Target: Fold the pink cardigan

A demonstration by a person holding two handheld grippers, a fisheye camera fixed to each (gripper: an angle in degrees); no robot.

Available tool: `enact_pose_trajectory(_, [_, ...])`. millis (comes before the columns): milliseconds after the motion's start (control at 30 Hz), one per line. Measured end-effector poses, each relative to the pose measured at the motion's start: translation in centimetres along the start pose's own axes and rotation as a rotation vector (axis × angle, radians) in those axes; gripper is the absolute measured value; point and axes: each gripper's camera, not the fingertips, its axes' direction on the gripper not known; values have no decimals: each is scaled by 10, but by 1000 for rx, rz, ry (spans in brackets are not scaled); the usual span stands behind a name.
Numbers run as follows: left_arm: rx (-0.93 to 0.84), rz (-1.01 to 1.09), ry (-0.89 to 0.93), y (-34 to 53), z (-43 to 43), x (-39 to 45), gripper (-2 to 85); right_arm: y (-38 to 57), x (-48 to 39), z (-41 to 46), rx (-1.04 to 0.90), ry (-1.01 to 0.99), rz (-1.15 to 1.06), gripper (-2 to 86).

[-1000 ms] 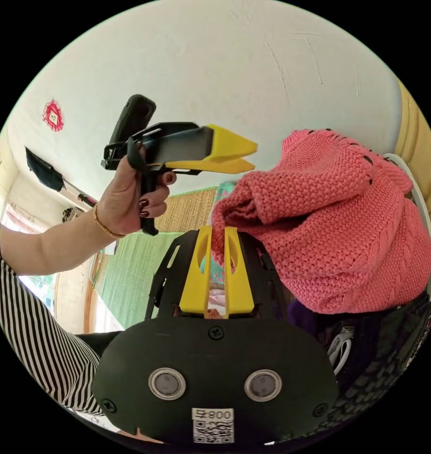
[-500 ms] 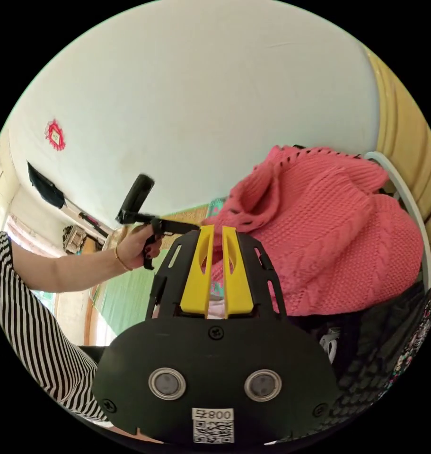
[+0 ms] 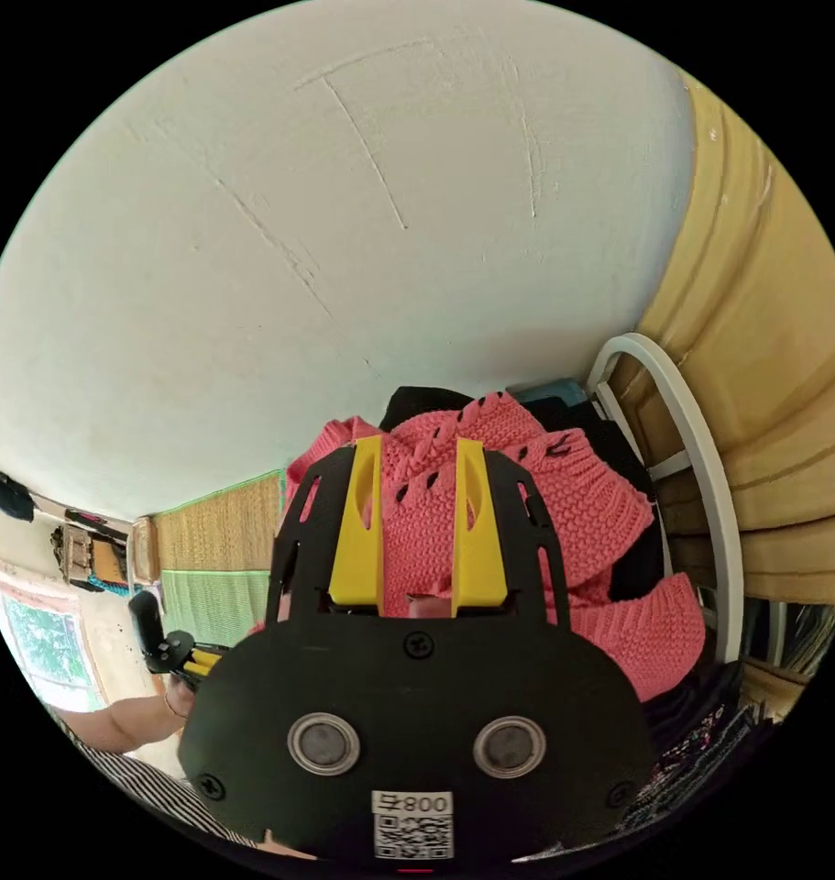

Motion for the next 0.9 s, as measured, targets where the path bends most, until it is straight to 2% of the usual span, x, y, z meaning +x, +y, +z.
enact_pose_trajectory(100, [-17, 5, 9, 22, -4, -4, 34, -16, 3, 26, -98, 39, 61, 116])
enact_pose_trajectory(367, [-6, -13, 62, 98, -35, -23, 35, -12, 2, 15, -93, 31, 56, 55])
enact_pose_trajectory(567, [111, -27, 143, 172, -98, -31, 33, 33, 29, -51, 78, -252, 108, 29])
enact_pose_trajectory(767, [231, -44, 238, 263, -168, -42, 31, 88, 26, -133, 193, -463, 34, 22])
enact_pose_trajectory(900, [310, -67, 286, 328, -212, -48, 32, 112, -6, -193, 244, -571, -73, 20])
